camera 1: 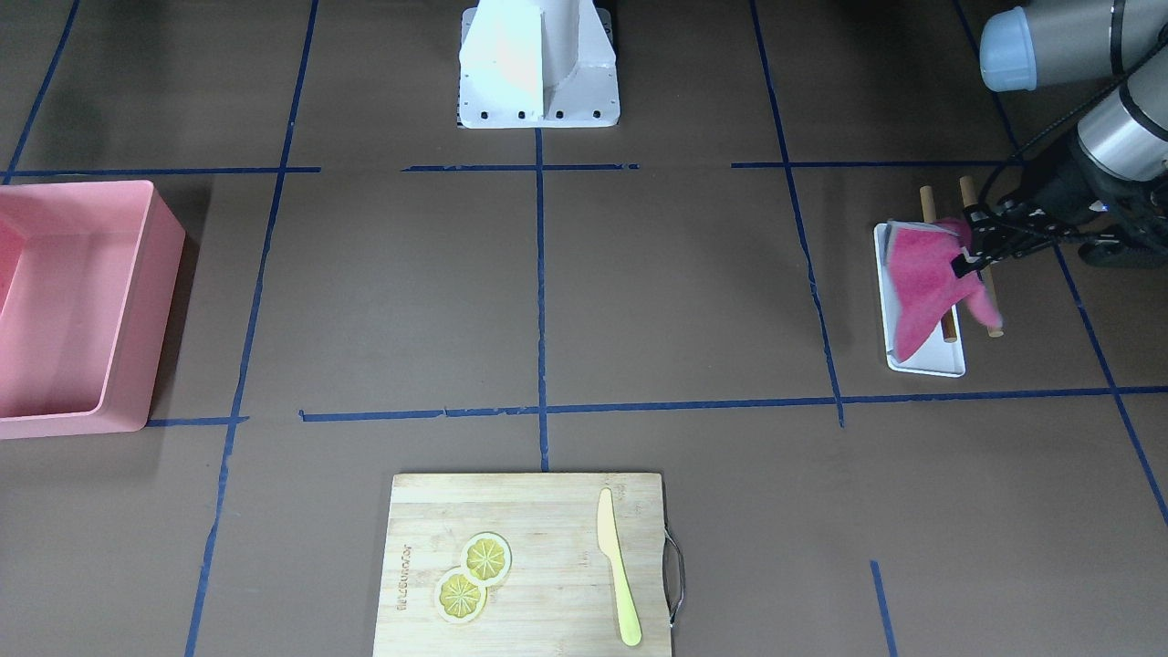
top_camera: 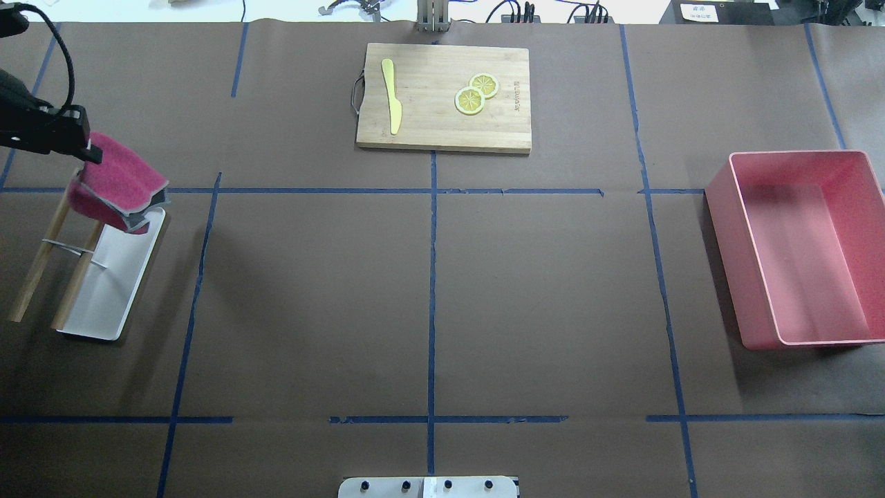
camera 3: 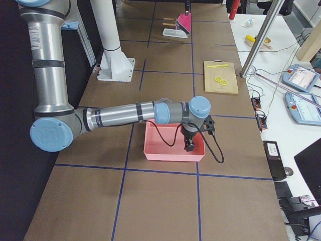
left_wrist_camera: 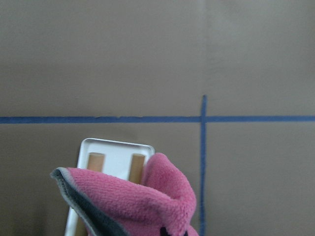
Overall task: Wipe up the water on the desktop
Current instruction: 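Lower the left gripper onto the pink cloth on the white tray and grasp it, then lift the pink cloth with the left gripper while the right arm reaches in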
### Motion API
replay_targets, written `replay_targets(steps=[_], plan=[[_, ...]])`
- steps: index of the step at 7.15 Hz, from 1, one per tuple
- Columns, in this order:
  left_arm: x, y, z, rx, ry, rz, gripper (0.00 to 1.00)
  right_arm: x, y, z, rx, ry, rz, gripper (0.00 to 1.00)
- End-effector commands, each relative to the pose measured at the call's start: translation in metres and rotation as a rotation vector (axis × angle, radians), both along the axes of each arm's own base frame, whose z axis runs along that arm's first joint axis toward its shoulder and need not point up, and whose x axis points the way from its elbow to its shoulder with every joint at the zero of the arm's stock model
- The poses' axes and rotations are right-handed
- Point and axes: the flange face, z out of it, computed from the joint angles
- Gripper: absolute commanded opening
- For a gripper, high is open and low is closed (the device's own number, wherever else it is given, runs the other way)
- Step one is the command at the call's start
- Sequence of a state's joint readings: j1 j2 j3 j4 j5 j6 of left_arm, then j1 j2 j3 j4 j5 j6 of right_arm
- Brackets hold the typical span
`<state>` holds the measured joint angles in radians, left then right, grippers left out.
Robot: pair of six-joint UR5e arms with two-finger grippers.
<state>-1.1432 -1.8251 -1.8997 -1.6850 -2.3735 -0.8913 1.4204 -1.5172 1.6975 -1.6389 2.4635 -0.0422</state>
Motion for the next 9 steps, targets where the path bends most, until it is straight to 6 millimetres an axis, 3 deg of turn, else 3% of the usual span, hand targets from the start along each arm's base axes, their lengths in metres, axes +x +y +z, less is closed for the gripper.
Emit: replay_targets(steps=[1, 2, 3, 4, 5, 7, 8, 9], plan=[[0.07, 0.003, -0.083, -0.09, 0.085, -0.028, 0.0, -0.031, -0.003, -0.037, 0.079, -0.063, 0.033, 1.0], [0.122, 0.013, -0.127, -0.122, 0.099, -0.066, 0.0, -0.054, -0.002, -0.062, 0.122, -0.106, 0.074, 1.0], [0.169, 0.032, -0.159, -0.142, 0.108, -0.095, 0.0, -0.075, 0.002, -0.085, 0.163, -0.17, 0.128, 1.0], [0.189, 0.04, -0.181, -0.157, 0.127, -0.11, 0.0, -0.099, 0.008, -0.11, 0.179, -0.22, 0.217, 1.0], [0.207, 0.034, -0.194, -0.168, 0.129, -0.107, 0.0, -0.123, 0.018, -0.136, 0.201, -0.266, 0.277, 1.0], [0.274, 0.018, -0.25, -0.21, 0.13, -0.143, 0.0, -0.174, 0.052, -0.197, 0.242, -0.318, 0.283, 1.0], [0.283, 0.01, -0.272, -0.263, 0.146, -0.173, 0.0, -0.216, 0.077, -0.222, 0.293, -0.327, 0.288, 1.0], [0.286, 0.007, -0.281, -0.328, 0.16, -0.211, 0.0, -0.262, 0.096, -0.251, 0.336, -0.352, 0.306, 1.0]])
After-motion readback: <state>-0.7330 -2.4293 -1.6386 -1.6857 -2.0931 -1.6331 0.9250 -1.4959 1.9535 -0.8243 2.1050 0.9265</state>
